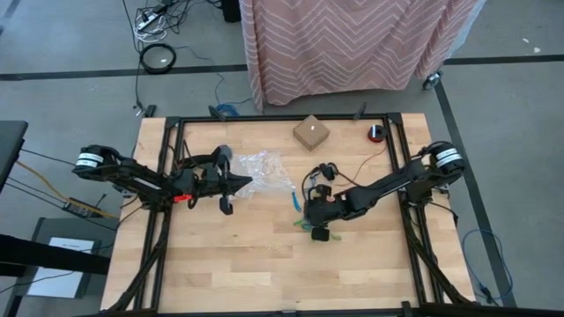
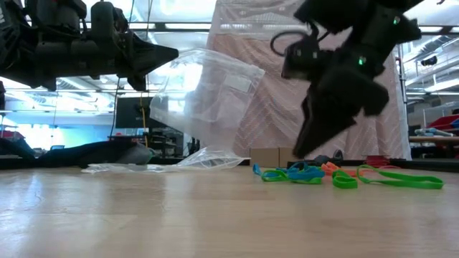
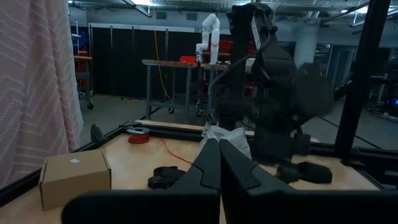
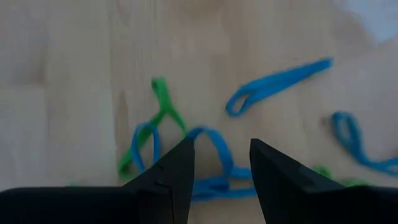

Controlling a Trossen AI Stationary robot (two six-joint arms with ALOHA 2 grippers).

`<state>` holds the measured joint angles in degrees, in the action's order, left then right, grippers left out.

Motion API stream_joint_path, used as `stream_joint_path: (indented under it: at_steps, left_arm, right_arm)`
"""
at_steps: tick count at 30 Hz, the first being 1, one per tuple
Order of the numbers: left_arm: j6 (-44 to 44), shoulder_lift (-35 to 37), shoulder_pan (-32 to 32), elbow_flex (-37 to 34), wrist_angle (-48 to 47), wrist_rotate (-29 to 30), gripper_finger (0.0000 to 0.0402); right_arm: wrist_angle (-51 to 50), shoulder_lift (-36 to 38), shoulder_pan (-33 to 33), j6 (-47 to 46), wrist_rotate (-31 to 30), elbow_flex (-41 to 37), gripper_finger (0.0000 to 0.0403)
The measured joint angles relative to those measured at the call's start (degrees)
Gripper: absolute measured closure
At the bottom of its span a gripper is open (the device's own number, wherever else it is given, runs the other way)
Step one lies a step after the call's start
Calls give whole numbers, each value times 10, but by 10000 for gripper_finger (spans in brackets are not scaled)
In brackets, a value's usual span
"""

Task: Sort rubber bands
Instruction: Put the blue rubber band into the transparent zip bag

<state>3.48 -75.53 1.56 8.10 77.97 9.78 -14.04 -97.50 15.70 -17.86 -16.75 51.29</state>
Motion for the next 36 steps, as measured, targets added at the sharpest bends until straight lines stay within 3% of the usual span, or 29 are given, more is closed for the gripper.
stream_joint_path:
  at_steps: [8,13,18,24,29,33,36]
  left_arm:
    - [-2,0,0,0,-2,0,401]
    - [-2,0,0,0,-2,0,401]
    - [-1,0,0,0,-2,0,401]
    - [-1,0,0,0,-2,0,401]
    - [-1,0,0,0,-5,0,401]
    - [0,0,0,0,-6,0,401]
    - [10,0,0,0,-6,0,401]
  right_arm:
    - [-19,-17,-10,-6,1,14,276]
    - [-39,-17,-23,-14,6,14,380]
    - [-28,-15,-20,-13,-9,25,401]
    - [-130,3,14,-10,-82,117,403]
    - [-210,18,54,6,-185,217,403]
    - [-190,19,67,59,-265,281,403]
    - [-84,20,53,128,-296,286,403]
